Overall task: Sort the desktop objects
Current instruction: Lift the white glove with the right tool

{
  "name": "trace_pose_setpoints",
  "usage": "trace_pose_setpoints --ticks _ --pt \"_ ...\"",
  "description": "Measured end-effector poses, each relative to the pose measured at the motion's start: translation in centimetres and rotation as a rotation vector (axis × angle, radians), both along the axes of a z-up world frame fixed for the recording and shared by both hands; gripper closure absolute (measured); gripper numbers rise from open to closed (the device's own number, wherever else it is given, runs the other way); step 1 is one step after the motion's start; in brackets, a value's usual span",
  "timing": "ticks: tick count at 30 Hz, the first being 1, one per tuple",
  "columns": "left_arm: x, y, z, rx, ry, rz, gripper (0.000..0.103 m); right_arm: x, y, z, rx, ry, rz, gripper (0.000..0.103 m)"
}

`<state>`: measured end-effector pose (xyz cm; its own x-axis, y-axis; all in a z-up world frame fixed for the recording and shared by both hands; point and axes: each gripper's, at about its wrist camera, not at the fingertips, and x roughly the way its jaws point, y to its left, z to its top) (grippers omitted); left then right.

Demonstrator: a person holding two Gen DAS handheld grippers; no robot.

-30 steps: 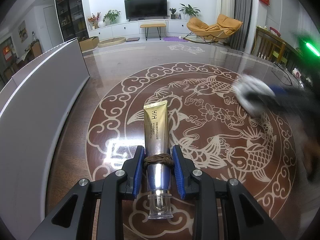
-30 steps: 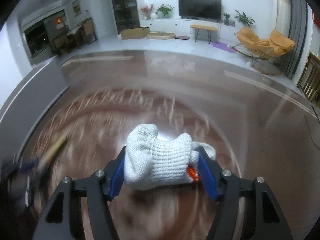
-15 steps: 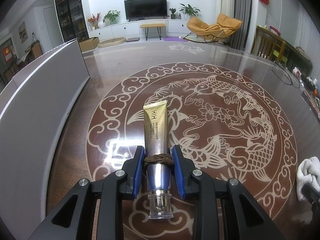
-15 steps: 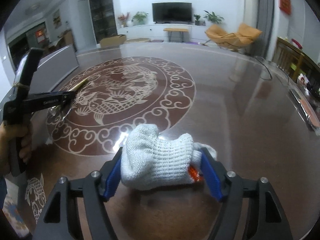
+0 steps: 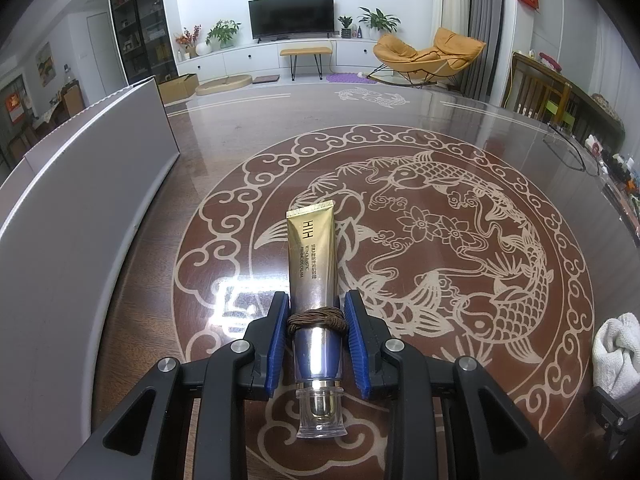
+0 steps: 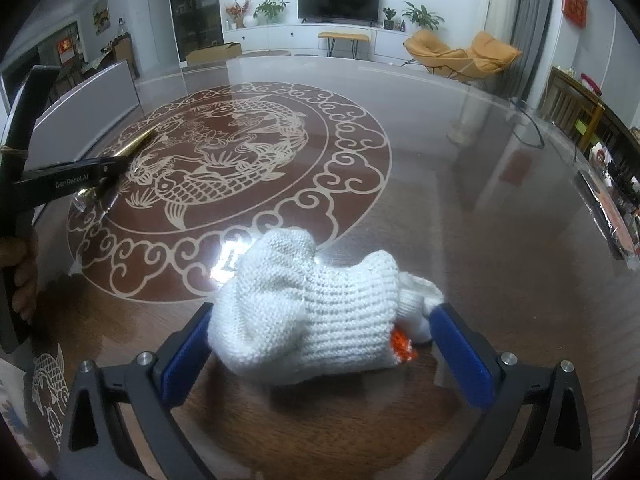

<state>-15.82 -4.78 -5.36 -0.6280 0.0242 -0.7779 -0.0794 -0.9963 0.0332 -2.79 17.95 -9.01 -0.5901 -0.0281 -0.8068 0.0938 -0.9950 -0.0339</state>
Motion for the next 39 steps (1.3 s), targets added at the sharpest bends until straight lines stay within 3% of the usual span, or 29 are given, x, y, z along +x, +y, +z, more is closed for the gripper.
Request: trace_pose_setpoints --ticks 14,15,17,18,27,29,31,32,35,39 --pt "3.4 0.3 -0.1 0.023 -0.002 -0.071 0.073 0.0 0.0 0.0 0.0 0.0 0.0 0.0" --pt "3.3 0.1 -0.2 0.03 -0.003 -0.068 0.068 0.1 0.0 0.0 0.0 0.0 0.0 0.0" --pt "3.1 -0.1 -0.3 0.058 -0.014 -0.09 0.031 0.0 0.0 0.0 0.0 0.0 0.0 0.0" --pt "3.0 0.0 -0.7 0.061 -0.045 -0.097 0.0 0.1 0.0 0.0 0.0 0.0 0.0 0.0" --pt "2.7 0.5 -1.4 0.019 -0.078 -0.147 0.0 0.1 0.0 0.0 -0.001 0.0 0.001 0.0" --pt "2.2 0.5 -1.3 0.019 -0.063 -0.116 0.011 0.1 0.2 0.2 -0.024 0.005 0.007 0.0" --pt "2.4 0.3 -0.9 0.022 -0.038 -0.088 0.063 0.6 1.2 0.6 -0.122 0.011 0.043 0.0" --pt "2.4 0.3 -0.7 0.024 -0.041 -0.09 0.073 0.9 2.0 0.8 -0.17 0.002 0.05 0.0" --pt "2.7 1.2 -0.8 -0.023 -0.032 -0.121 0.074 2.0 4.6 1.1 -0.279 -0.035 0.022 0.0" --pt "4.4 0.7 -0.9 0.031 -0.01 -0.107 0.075 2.8 4.4 2.4 -0.259 -0.03 0.054 0.0"
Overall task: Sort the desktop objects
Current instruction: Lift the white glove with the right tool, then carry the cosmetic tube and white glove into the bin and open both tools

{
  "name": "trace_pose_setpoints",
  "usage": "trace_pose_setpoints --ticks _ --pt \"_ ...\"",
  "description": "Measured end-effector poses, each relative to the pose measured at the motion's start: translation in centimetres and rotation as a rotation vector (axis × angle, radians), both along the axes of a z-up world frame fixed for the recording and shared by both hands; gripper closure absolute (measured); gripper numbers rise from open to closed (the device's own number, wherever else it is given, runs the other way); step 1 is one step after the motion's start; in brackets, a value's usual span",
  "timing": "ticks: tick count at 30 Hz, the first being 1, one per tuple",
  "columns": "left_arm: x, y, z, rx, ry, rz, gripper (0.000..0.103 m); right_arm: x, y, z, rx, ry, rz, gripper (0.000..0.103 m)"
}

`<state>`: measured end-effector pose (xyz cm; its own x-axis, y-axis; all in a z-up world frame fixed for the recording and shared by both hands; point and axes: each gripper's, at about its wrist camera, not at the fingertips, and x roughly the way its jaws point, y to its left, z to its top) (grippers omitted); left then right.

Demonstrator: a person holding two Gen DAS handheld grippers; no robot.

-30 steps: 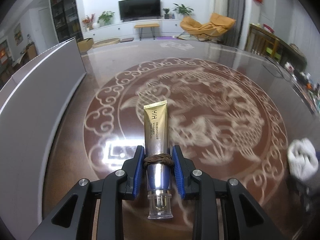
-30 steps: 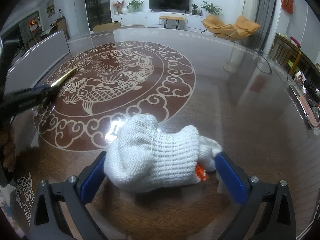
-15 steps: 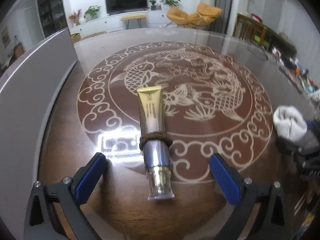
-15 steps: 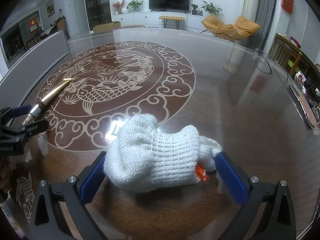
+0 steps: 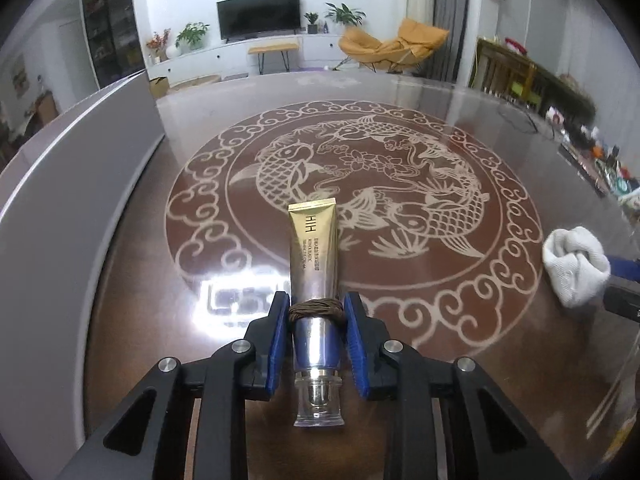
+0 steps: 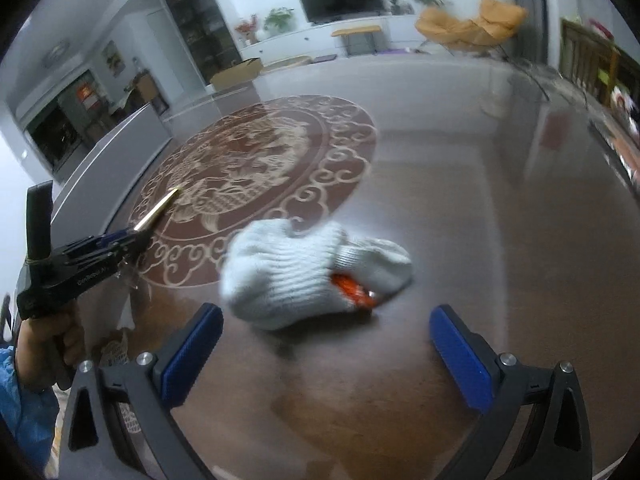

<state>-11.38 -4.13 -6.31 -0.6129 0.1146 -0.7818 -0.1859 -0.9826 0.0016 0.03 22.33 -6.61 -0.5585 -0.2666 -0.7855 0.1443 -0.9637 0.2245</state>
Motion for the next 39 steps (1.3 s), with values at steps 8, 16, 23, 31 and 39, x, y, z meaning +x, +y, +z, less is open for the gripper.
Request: trace_pose_setpoints --ticks 8,16,23,31,39 --pt "2.9 -1.1 0.3 0.056 0.009 0.019 0.076 -1.8 -3.7 -0.9 0.108 0.007 0.005 0.036" --pt "5.5 -1.7 2.8 0.127 0.055 0.01 0.076 3.1 -0.8 1.4 -0.032 0.071 -0.022 0.039" --pt "7.5 -1.9 6.4 0.182 0.098 -0.011 0.076 5.0 -0.9 3.7 -0.105 0.126 -0.029 0.038" --pt "9.1 -3.3 8.1 0.198 0.136 0.0 0.076 6.9 -1.8 6.1 -0.109 0.164 0.017 0.039" --pt "11.1 -7.1 11.9 0.291 0.195 0.05 0.076 6.7 -4.6 7.6 -0.107 0.179 0.082 0.039"
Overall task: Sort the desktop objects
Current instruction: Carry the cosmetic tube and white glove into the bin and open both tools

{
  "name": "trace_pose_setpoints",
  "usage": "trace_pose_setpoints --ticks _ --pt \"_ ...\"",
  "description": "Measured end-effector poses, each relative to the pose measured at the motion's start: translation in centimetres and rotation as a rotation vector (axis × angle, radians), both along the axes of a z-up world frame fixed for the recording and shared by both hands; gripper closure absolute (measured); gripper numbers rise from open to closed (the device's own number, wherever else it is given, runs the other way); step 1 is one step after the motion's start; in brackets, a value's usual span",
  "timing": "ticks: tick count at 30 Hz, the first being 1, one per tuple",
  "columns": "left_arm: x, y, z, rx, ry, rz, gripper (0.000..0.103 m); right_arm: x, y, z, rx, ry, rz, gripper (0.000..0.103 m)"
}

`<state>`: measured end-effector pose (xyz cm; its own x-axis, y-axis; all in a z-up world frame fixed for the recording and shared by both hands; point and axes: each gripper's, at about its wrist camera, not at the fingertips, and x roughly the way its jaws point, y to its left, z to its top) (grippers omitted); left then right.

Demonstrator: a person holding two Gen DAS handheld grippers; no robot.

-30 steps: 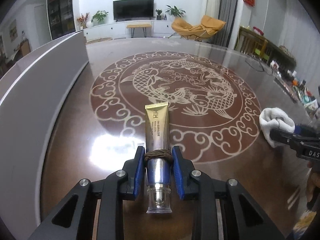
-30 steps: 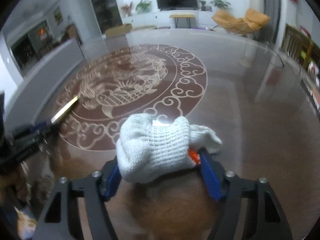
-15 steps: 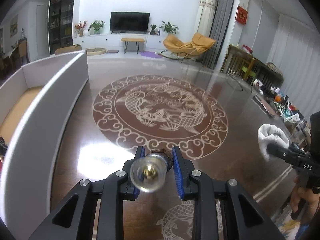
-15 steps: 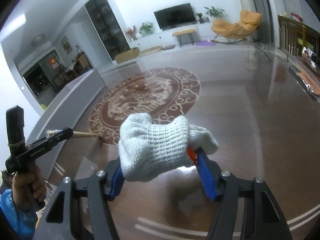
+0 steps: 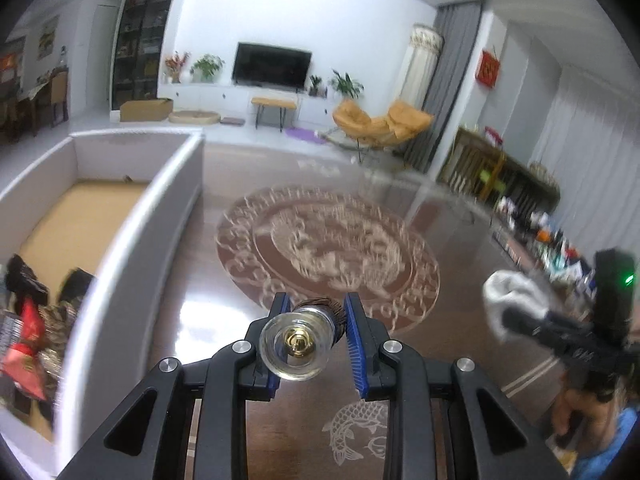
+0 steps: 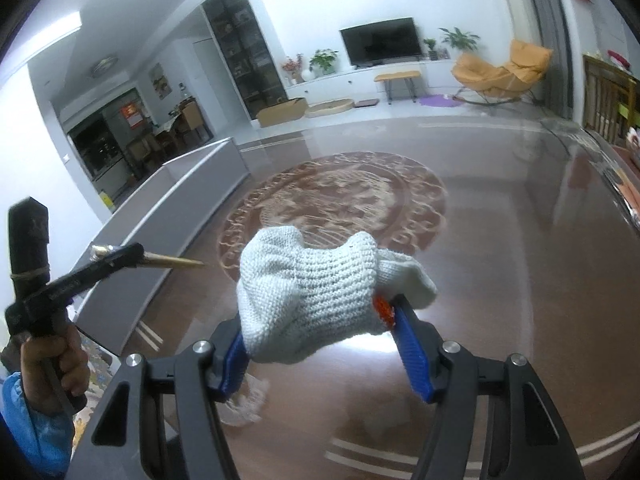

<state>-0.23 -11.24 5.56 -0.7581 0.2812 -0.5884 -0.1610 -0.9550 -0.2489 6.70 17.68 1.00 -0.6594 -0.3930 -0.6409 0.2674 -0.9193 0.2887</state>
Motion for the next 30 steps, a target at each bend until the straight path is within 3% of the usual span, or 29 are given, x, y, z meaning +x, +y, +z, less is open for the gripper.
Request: trace_pose_setpoints --ticks 4,8,14,17,20,23,24,25,27,30 --pt "1.3 -4.2 3.8 -0.002 0.076 0.067 0.076 -1.5 -4.2 2.4 -0.013 0.035 0.086 0.038" --pt "1.6 -10.8 6.2 -0.05 0.101 0.18 0.076 -3.6 -11.4 5.6 -0.015 0.084 0.22 0.038" --pt "-2.3 -20.7 4.8 -0.152 -0.018 0.342 0.076 -7.1 -26.9 8.9 0.03 0.108 0.479 0.038" --pt "-4.0 -23.8 2.8 -0.163 -0.094 0.382 0.076 -9.3 -34.3 7.7 0.107 0.039 0.585 0.038" --pt "-5.6 -25.8 0.2 -0.161 -0.195 0.394 0.076 -11.3 -40.1 4.5 0.213 -0.068 0.661 0.038" --pt "-6.9 -26.8 -1.9 -0.167 -0.299 0.397 0.072 -13.2 -43.6 1.0 0.315 -0.164 0.679 0.029" --pt "-7.1 -27.0 -2.4 -0.165 -0.333 0.405 0.06 -13.9 -44.5 -0.1 0.346 -0.209 0.676 0.022" --pt "-7.1 -27.1 -2.6 -0.164 -0.344 0.413 0.035 -14.2 -44.8 -0.5 0.355 -0.225 0.674 0.02" --pt "-6.1 -27.0 -2.3 -0.176 -0.319 0.446 0.008 -14.5 -44.4 -0.7 0.35 -0.225 0.669 0.012" --pt "-4.8 -26.7 -1.1 -0.204 -0.256 0.509 0.003 -15.5 -43.4 0.7 0.331 -0.219 0.649 0.0"
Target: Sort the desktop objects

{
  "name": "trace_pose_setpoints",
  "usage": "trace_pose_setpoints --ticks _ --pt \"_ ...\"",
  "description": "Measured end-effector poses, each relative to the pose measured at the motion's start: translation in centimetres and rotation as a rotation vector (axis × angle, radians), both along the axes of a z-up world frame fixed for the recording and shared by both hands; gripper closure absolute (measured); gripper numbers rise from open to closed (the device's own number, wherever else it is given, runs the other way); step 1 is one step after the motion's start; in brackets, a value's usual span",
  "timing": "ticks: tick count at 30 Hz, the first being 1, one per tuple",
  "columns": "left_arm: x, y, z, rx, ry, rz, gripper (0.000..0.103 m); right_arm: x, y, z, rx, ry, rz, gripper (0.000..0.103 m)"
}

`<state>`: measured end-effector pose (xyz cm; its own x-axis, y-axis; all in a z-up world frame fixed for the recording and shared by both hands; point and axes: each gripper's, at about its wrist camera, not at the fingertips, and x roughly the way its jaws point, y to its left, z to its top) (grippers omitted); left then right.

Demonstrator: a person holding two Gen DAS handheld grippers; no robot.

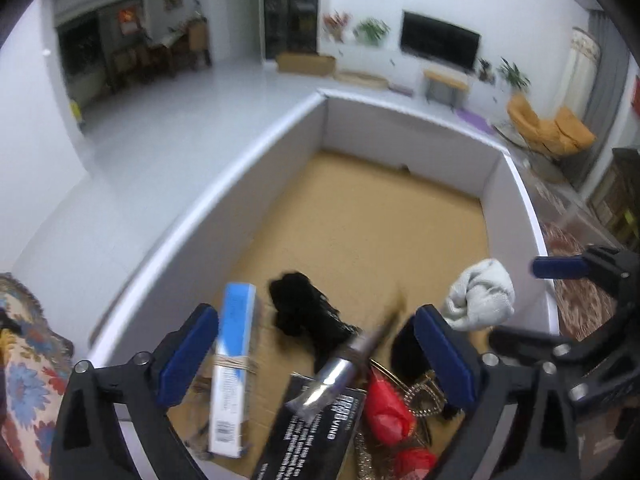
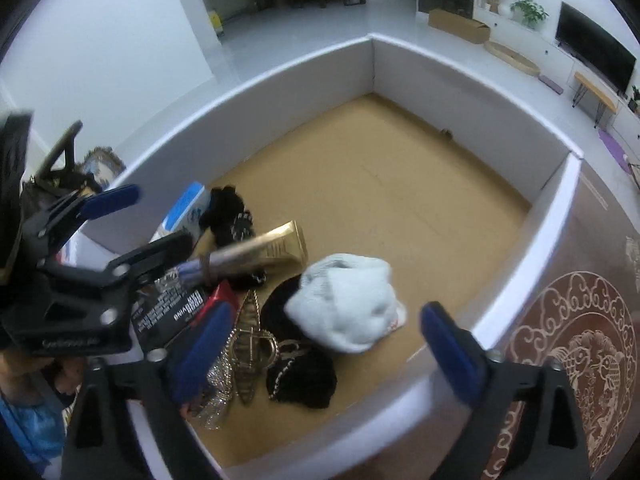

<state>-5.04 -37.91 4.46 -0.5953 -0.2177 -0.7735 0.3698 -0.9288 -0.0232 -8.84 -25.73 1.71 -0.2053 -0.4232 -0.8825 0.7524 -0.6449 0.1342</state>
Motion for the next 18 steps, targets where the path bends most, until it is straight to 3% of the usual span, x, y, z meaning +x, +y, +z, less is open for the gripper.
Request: trace_pose_setpoints --ticks 8,18 --pt "1.5 0.9 1.6 -0.017 0.068 0.087 0.003 0.0 1.4 3.3 -0.013 0.046 -0.02 0.0" --pt "2.8 2.1 2.0 -0.093 0.059 0.143 0.003 1.5 2.9 1.4 0.035 0.052 -0.029 0.0"
